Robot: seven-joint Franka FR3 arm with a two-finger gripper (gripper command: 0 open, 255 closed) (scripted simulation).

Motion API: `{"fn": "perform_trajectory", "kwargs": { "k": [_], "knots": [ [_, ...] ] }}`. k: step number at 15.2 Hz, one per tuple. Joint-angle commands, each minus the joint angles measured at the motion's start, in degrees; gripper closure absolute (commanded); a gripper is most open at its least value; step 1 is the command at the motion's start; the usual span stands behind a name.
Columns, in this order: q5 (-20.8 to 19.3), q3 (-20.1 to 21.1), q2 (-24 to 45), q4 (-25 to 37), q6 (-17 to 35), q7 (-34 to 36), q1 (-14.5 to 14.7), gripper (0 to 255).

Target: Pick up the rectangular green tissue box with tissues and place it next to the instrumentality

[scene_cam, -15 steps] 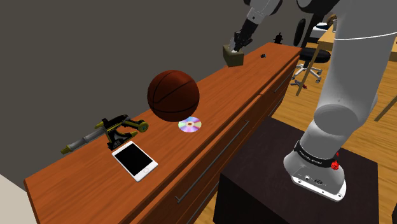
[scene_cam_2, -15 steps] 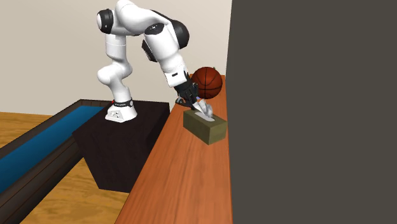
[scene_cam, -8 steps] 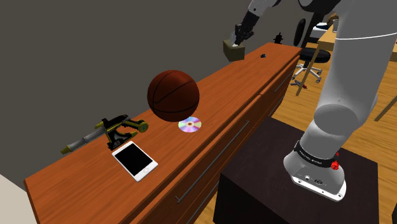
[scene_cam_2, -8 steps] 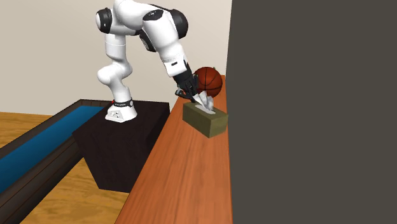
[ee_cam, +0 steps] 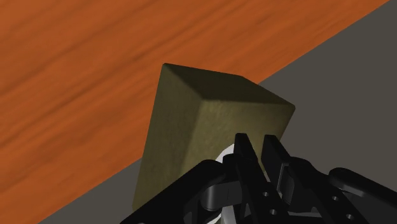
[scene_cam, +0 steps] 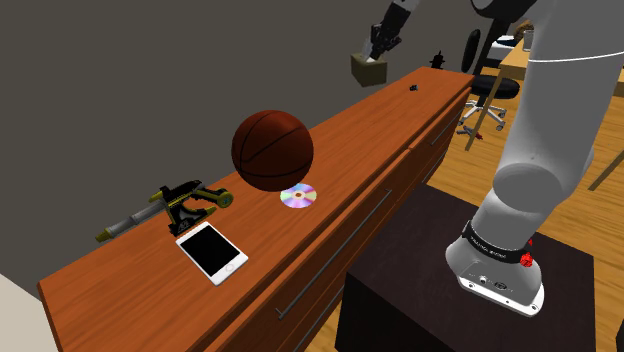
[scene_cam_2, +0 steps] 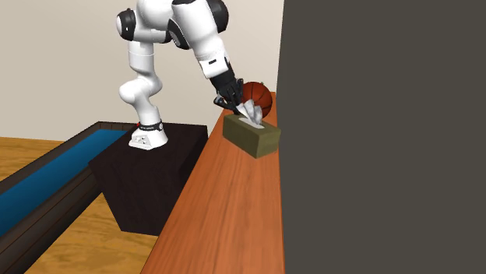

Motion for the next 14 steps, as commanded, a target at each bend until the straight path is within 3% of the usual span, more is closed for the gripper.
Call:
{"fn": "perform_trajectory", "kwargs": {
  "k": [1, 9, 14],
  "knots": [
    [-0.1, -0.1, 0.0, 1.5, -1.4, 0.5, -0.2, 255],
    [-0.1, -0.3, 0.8, 8.0, -6.9, 2.5, -1.3, 255],
    [-8.1, 0.8, -13.2, -8.5, 0.5, 7.6, 5.9, 255]
  ]
}}
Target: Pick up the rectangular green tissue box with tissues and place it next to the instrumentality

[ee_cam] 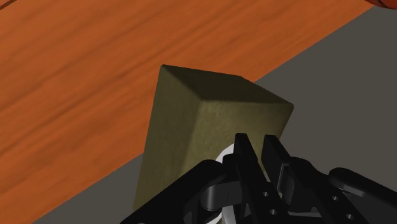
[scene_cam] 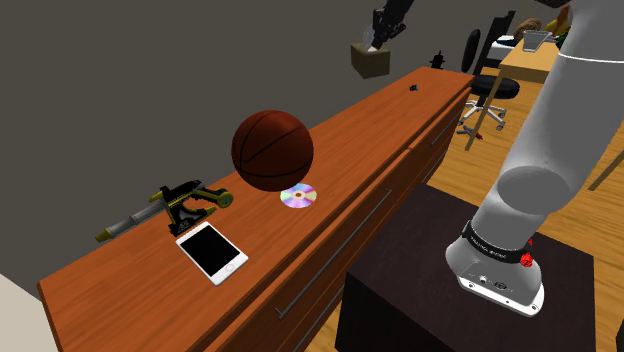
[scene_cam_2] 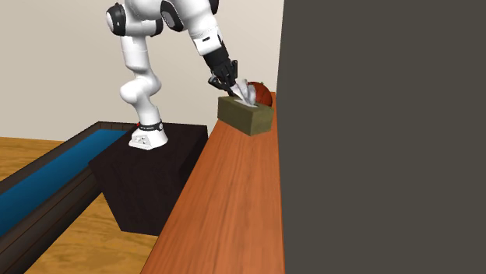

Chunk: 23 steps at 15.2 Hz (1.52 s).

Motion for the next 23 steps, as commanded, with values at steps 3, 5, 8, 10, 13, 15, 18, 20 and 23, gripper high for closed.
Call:
{"fn": "perform_trajectory", "kwargs": {
  "k": [3, 5, 8, 10, 13, 15, 18, 20, 23],
  "knots": [
    [-5.9, 2.6, -10.0, -10.6, 4.5, 5.5, 3.3, 255],
    [-8.4, 4.5, -14.8, -15.4, 6.2, 8.4, 4.0, 255],
    [-11.3, 7.8, -21.3, -22.0, 8.2, 12.7, 4.3, 255],
    [-12.8, 10.1, -25.3, -26.0, 9.1, 15.5, 4.2, 255],
    [-14.2, 13.7, -31.0, -31.4, 10.0, 19.6, 4.0, 255],
    [-14.8, 16.1, -34.5, -34.6, 10.4, 22.2, 3.9, 255],
    [-15.0, 19.6, -39.5, -39.0, 10.6, 26.1, 3.9, 255],
    [-14.9, 22.0, -42.7, -41.6, 10.6, 28.6, 3.9, 255],
    [-14.2, 25.6, -47.2, -45.1, 10.3, 32.5, 4.3, 255]
  ]
}}
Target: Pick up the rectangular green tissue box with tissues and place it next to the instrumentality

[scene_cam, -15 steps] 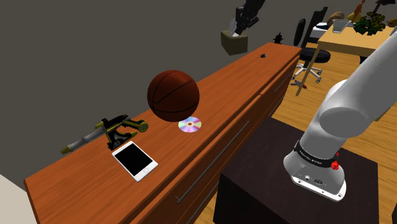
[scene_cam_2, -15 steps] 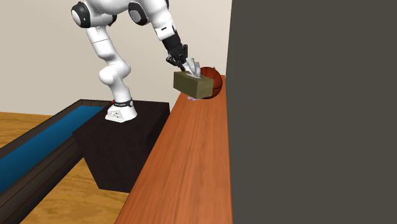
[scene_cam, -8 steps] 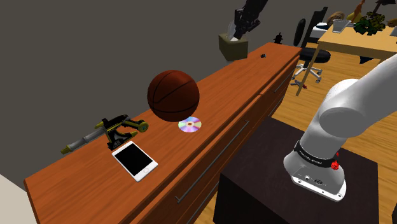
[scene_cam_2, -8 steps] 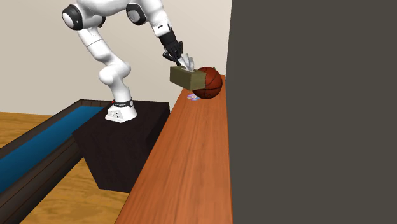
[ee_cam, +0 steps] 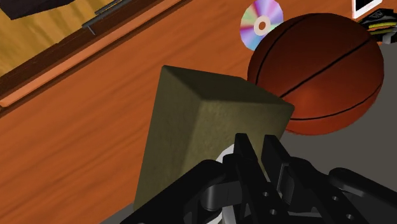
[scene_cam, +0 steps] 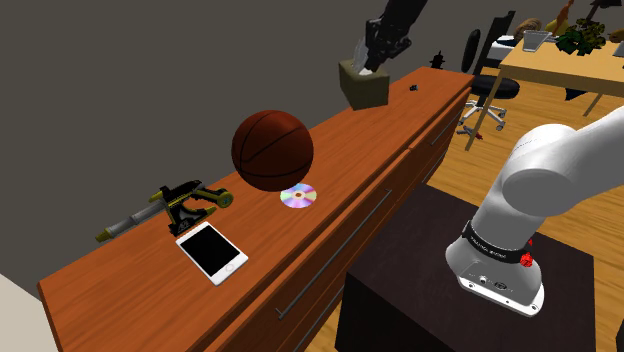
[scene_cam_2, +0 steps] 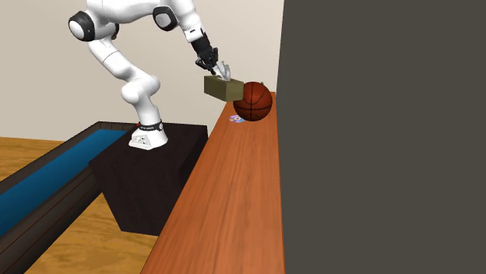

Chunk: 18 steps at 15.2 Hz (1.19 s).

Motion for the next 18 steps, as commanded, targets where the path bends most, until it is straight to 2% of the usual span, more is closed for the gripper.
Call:
{"fn": "perform_trajectory", "kwargs": {
  "k": [1, 3, 18],
  "knots": [
    [0.5, 2.4, -3.2, -2.3, -0.4, 2.7, 0.3, 255],
    [1.3, 5.0, -6.1, -4.2, -0.8, 5.4, 0.8, 255],
    [2.5, 4.9, -6.7, -16.0, 10.1, 2.7, 1.0, 255]
  ]
}}
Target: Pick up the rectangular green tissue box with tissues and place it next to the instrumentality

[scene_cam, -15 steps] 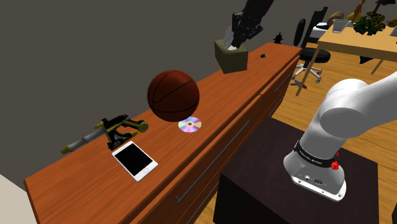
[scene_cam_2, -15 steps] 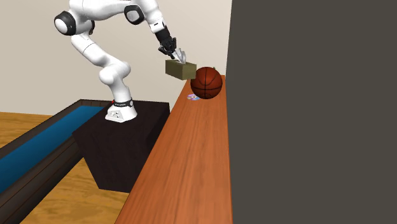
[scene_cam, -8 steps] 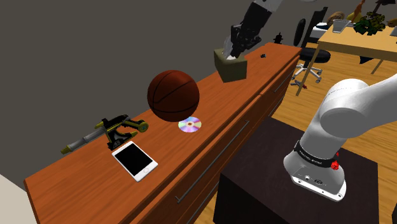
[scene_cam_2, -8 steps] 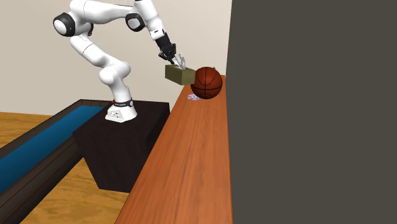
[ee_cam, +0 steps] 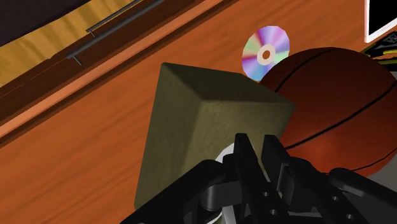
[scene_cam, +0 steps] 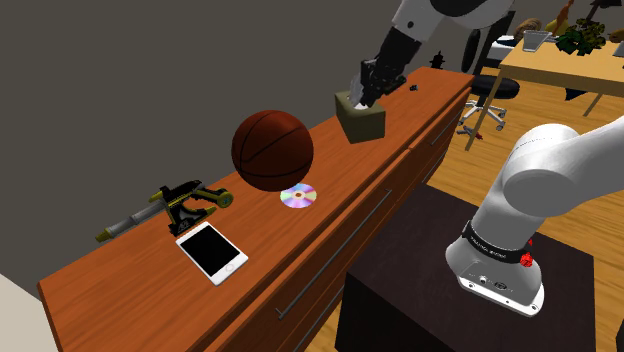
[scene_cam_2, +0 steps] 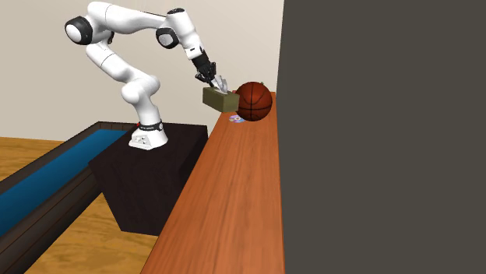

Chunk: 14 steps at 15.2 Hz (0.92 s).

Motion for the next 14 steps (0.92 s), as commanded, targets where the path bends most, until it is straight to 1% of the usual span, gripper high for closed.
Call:
{"fn": "perform_trajectory", "kwargs": {
  "k": [1, 14],
  "knots": [
    [0.2, 0.0, 0.1, -1.5, 1.7, -0.3, 0.1, 255],
    [2.0, -0.6, 2.8, -10.0, 12.6, -3.3, 1.2, 255]
  ]
}}
